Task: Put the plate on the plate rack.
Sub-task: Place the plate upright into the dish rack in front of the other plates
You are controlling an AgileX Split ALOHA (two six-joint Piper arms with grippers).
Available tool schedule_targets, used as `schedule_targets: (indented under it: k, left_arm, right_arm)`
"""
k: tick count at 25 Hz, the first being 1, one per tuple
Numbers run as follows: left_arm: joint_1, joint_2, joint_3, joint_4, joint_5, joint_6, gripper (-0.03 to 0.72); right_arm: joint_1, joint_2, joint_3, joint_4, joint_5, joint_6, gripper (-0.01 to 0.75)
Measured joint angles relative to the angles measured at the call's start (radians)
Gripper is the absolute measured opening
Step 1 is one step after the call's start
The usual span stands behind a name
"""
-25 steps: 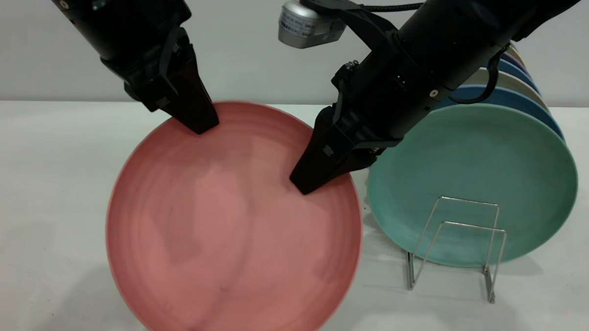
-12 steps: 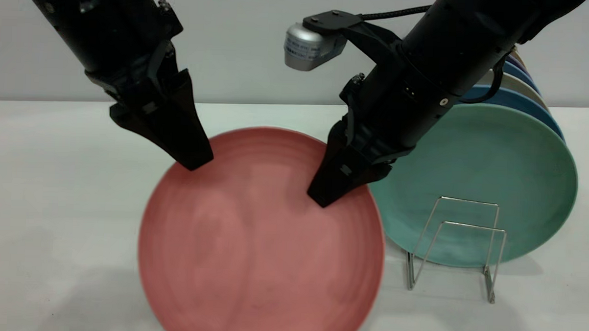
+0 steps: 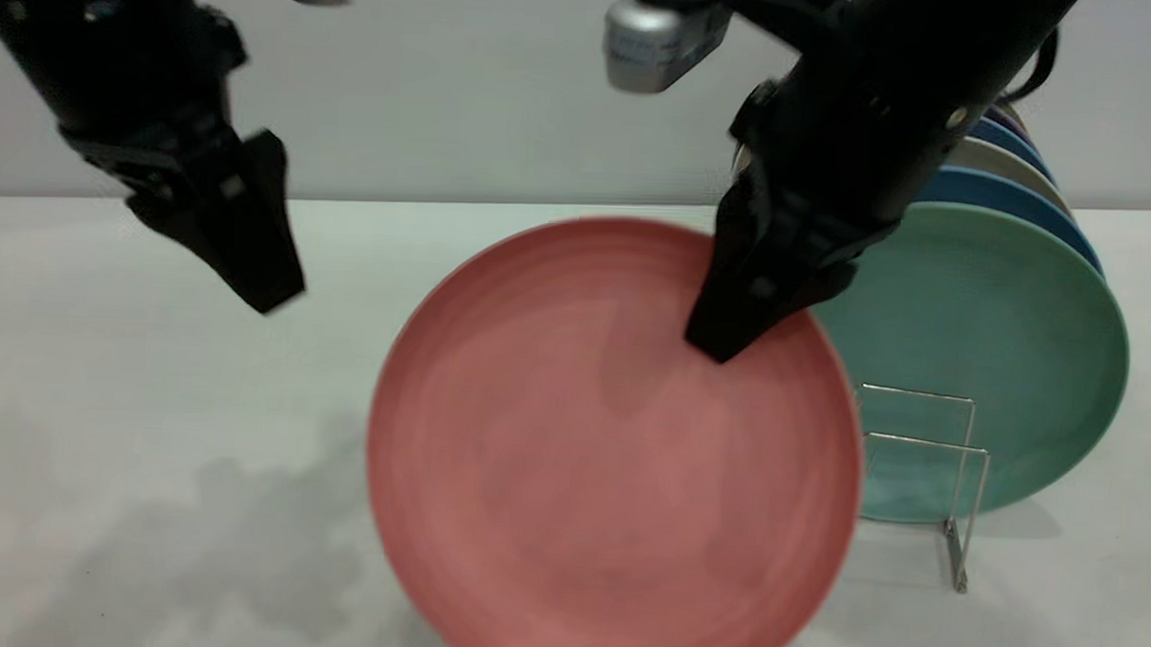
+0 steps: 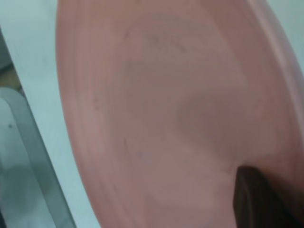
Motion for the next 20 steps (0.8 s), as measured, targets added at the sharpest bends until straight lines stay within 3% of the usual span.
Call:
schedule_targets:
  k: [6,13,20]
  left_arm:
    - [0.087,0.0,0.0,0.0,-0.037,-0.16,0.479]
    - [0.1,0.0,0.0,0.0,-0.048,-0.181,0.458]
    - [0.1,0.0,0.0,0.0,-0.057,-0.201,0.456]
  right_arm:
    - [0.0,-0.096,0.0,-0.158,0.052,0.132,0.064]
    - [0.014,-0.162,0.0,-0.416,0.126,0.324,0.064]
    - [0.135,-0.211,0.0,-0.707,0.206,0.532,0.064]
